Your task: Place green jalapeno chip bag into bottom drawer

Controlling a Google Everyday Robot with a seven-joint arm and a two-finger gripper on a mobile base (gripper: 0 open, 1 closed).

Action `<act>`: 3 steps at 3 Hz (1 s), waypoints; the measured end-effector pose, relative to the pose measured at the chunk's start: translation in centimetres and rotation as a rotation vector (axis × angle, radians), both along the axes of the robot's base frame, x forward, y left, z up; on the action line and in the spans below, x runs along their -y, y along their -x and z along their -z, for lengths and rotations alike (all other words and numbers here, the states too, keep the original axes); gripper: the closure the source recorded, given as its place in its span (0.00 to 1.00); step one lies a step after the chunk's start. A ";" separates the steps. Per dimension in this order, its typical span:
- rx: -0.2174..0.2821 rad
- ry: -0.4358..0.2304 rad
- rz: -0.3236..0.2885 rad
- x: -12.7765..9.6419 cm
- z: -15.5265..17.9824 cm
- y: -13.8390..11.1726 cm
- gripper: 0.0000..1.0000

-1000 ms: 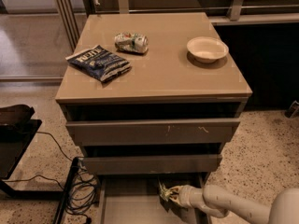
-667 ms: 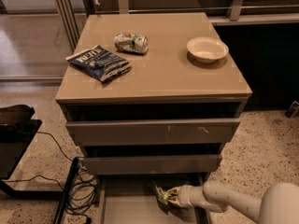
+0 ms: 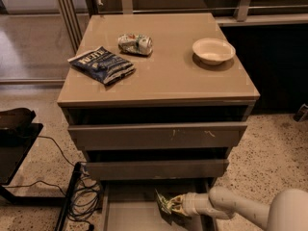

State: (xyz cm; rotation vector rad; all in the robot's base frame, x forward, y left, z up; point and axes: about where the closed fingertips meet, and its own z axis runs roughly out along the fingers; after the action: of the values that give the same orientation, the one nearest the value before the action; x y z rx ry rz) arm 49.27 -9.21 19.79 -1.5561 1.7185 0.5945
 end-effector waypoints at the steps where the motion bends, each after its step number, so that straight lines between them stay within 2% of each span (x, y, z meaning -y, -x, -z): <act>1: 0.000 0.000 0.000 0.0 0.0 0.0 0.35; 2: 0.000 0.000 0.000 0.0 0.0 0.0 0.12; 3: 0.000 0.000 0.000 0.0 0.0 0.0 0.00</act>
Offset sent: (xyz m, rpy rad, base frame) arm 0.0000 0.0000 0.0000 0.0000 0.0000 0.0000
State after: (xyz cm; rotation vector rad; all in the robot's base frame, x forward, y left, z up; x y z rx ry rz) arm 49.27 -9.20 19.79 -1.5562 1.7184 0.5947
